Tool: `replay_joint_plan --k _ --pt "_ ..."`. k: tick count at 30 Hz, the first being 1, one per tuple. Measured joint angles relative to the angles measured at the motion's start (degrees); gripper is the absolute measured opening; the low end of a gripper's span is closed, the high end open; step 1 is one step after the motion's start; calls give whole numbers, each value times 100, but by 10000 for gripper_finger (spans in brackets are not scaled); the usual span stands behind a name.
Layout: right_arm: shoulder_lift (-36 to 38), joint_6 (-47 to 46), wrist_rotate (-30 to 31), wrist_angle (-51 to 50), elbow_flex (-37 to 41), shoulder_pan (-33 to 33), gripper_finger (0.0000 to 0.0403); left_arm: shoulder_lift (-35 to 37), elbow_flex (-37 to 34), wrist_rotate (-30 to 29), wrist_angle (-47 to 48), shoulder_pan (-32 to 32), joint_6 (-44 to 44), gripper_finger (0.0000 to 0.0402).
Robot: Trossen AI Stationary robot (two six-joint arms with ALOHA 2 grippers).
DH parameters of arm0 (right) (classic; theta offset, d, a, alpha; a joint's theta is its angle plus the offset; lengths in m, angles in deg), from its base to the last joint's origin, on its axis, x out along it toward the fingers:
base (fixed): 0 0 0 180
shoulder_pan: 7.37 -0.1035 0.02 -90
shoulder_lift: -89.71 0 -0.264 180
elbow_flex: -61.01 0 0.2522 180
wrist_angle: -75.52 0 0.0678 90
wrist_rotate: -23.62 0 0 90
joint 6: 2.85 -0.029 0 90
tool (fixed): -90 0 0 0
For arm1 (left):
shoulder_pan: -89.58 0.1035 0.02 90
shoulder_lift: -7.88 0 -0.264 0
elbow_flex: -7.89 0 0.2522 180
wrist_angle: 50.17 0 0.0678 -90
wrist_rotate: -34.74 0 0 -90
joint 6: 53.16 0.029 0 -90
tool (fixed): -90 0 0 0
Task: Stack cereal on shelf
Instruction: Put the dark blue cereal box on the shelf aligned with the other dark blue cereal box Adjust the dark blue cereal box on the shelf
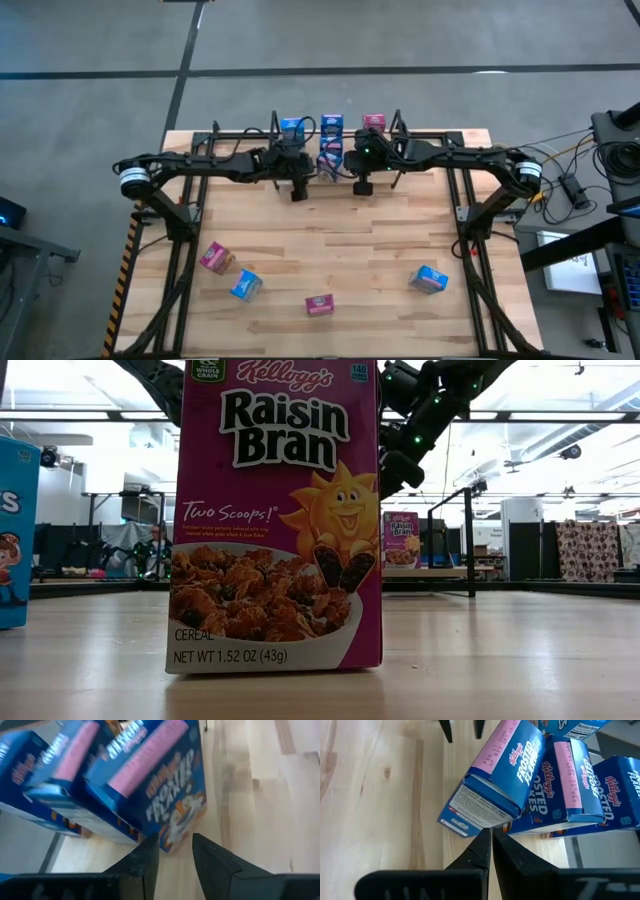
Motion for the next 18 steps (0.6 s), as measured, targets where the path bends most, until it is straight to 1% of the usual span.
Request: replay_joint_plan --k 3,5,7,9,12,16,18 --pt "0 20 1 -1 0 1 9 58 0 -63 389 0 -15 88" --pt "0 20 0 -1 0 1 9 141 0 -308 576 0 -55 81" --pt "0 21 -1 -1 0 2 9 199 0 -602 470 13 -27 77" --pt "0 31 0 -1 0 2 9 201 0 -735 190 49 61 76" --pt "0 28 -2 1 0 2 9 165 0 -751 -202 102 127 76" --pt "0 13 -4 -1 2 0 9 162 0 -732 -265 114 70 76" --pt "0 24 -4 0 2 0 9 162 0 -595 -274 112 22 76"
